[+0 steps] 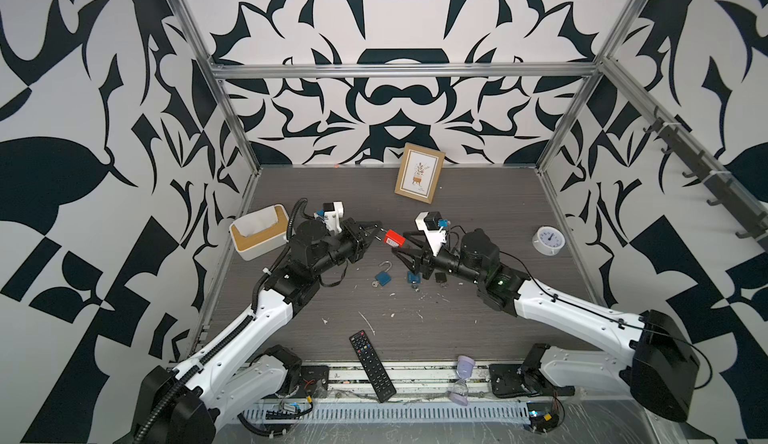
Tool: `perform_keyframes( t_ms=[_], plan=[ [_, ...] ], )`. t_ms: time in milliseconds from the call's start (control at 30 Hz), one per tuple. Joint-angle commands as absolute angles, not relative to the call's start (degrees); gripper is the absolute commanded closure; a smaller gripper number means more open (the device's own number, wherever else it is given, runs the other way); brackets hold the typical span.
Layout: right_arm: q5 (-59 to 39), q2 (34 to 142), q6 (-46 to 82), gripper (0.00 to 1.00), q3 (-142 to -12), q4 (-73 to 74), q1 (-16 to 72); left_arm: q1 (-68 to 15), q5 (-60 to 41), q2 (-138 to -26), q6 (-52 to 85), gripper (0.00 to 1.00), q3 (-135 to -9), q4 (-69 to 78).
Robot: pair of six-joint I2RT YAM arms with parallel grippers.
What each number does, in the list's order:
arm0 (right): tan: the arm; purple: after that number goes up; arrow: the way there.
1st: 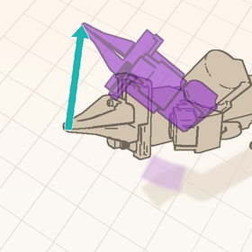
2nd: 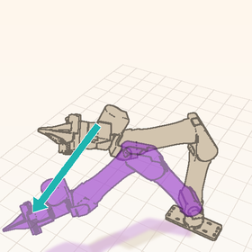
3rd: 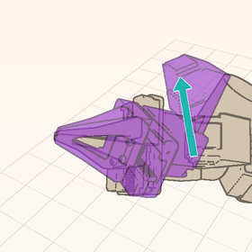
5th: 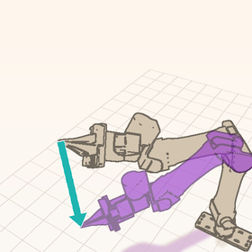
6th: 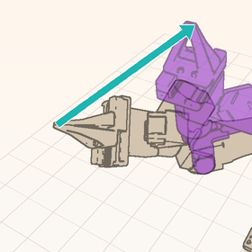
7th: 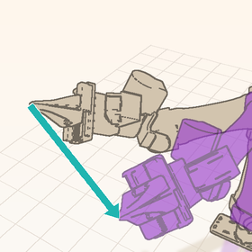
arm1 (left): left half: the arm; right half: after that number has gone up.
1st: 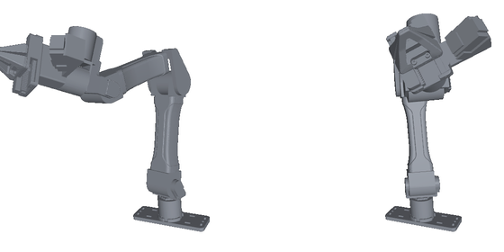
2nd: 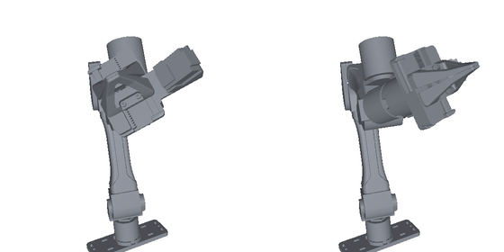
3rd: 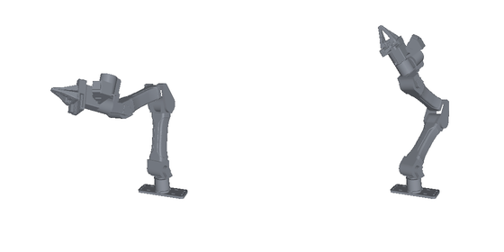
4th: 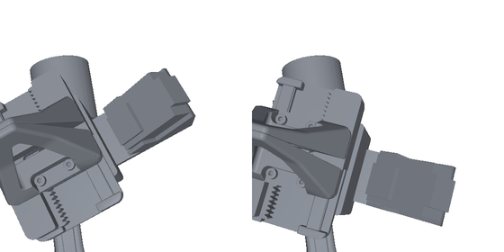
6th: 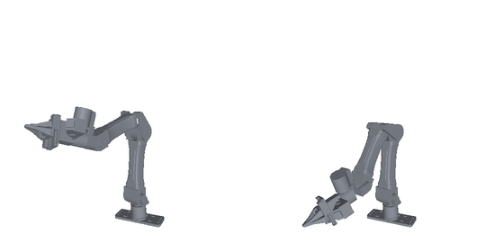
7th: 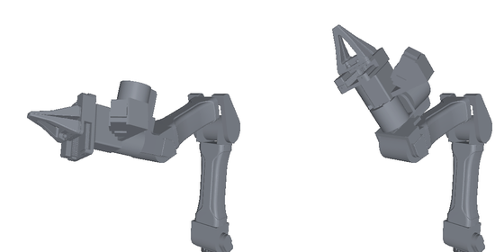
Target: Lock with the key
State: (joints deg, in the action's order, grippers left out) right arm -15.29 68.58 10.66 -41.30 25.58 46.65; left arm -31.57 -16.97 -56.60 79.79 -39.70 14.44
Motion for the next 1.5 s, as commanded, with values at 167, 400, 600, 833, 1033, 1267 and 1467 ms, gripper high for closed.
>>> perform_keyframes(
  t_ms=[167, 400, 600, 833, 1033, 1267, 1467],
  plan=[
    [-15.3, 68.9, 11.4, 0.52, -44.5, 28.9, 46.6, -31.6, -19.2, -57.2, 80.9, 1.00, -39.9, 18.9],
    [-15.1, 69.8, 12.0, 0.65, -45.4, 28.8, 46.7, -31.6, -19.7, -58.0, 81.3, 1.00, -39.6, 20.2],
    [-14.2, 69.4, 12.3, 0.90, -45.9, 27.7, 46.6, -31.6, -19.6, -58.1, 81.0, 1.00, -39.2, 20.6],
    [-19.5, 69.1, 21.1, 1.00, -50.3, 15.4, 43.0, -29.2, -24.5, -59.4, 60.0, 0.41, -43.2, 14.9],
    [-30.7, 67.0, 30.8, 1.00, -53.4, 1.4, 37.9, -28.7, -26.1, -59.7, 43.4, 0.22, -39.9, 13.7],
    [-50.0, 63.2, 43.8, 1.00, -47.5, 2.9, 25.3, -27.1, -31.9, -59.4, 42.9, 0.16, -31.6, 27.5],
    [-52.3, 59.3, 37.3, 1.00, -45.5, -2.8, 24.3, -25.3, -38.2, -64.8, 54.2, 0.12, -29.1, 41.1]
  ],
)
